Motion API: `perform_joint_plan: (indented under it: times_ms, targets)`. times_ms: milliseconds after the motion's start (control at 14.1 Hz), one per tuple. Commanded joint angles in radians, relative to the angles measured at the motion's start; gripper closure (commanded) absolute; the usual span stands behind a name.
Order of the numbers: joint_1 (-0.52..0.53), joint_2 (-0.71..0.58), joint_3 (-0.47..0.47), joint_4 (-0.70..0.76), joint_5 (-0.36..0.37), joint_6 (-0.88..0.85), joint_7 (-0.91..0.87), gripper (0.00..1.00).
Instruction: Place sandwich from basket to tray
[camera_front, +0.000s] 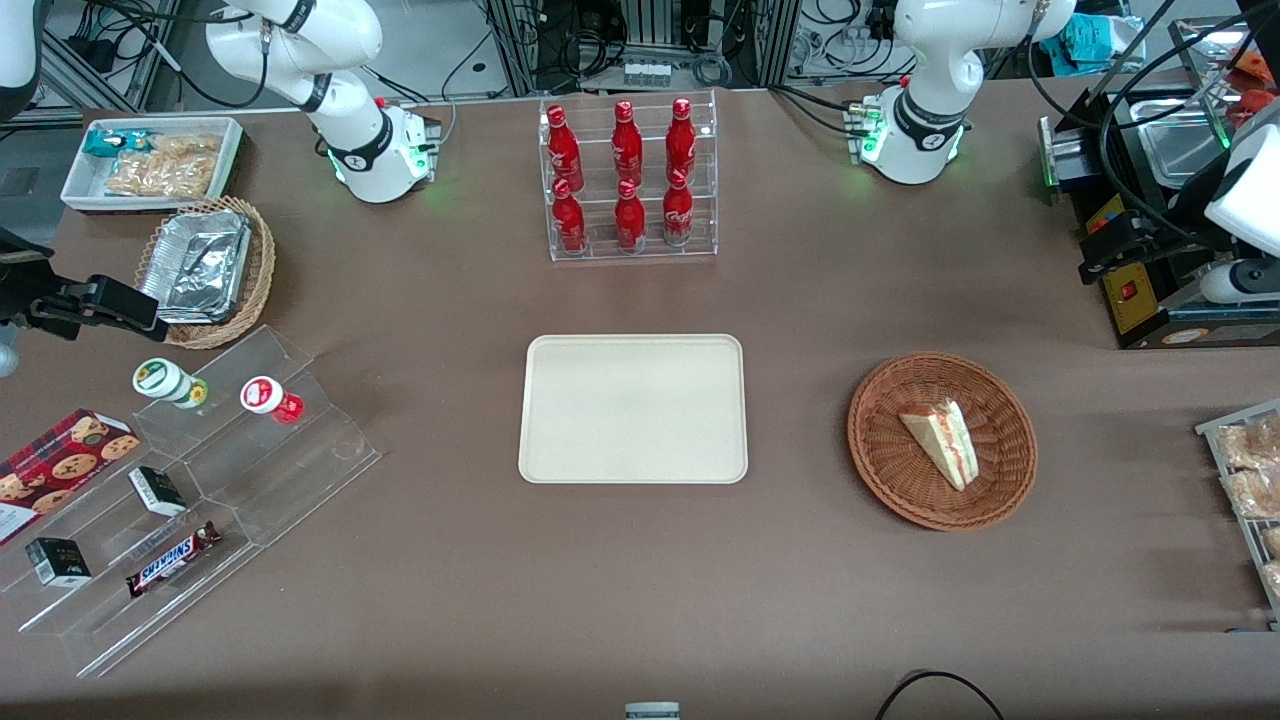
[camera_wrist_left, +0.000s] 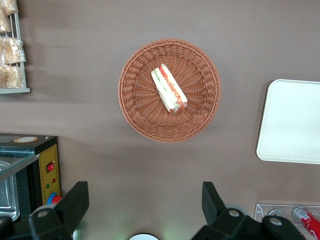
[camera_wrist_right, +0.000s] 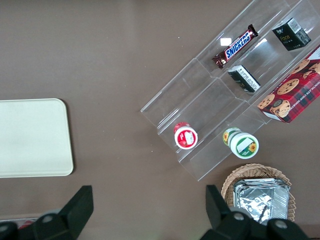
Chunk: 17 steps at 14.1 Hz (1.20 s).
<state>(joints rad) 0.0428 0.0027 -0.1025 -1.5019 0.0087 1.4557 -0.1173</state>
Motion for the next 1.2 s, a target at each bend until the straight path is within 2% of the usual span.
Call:
perform_joint_plan:
  times_ms: [0,283,636,1131]
  targets:
    - [0.006,-0.001,-0.003,0.017,-0.01,-0.023,0.018,0.0]
    - [0.006,0.003,-0.003,0.012,-0.012,-0.028,-0.034,0.0]
    - [-0.006,0.109,-0.011,-0.023,-0.009,0.001,-0.407,0.0]
    - [-0.043,0.279,-0.016,-0.248,0.004,0.408,-0.528,0.0]
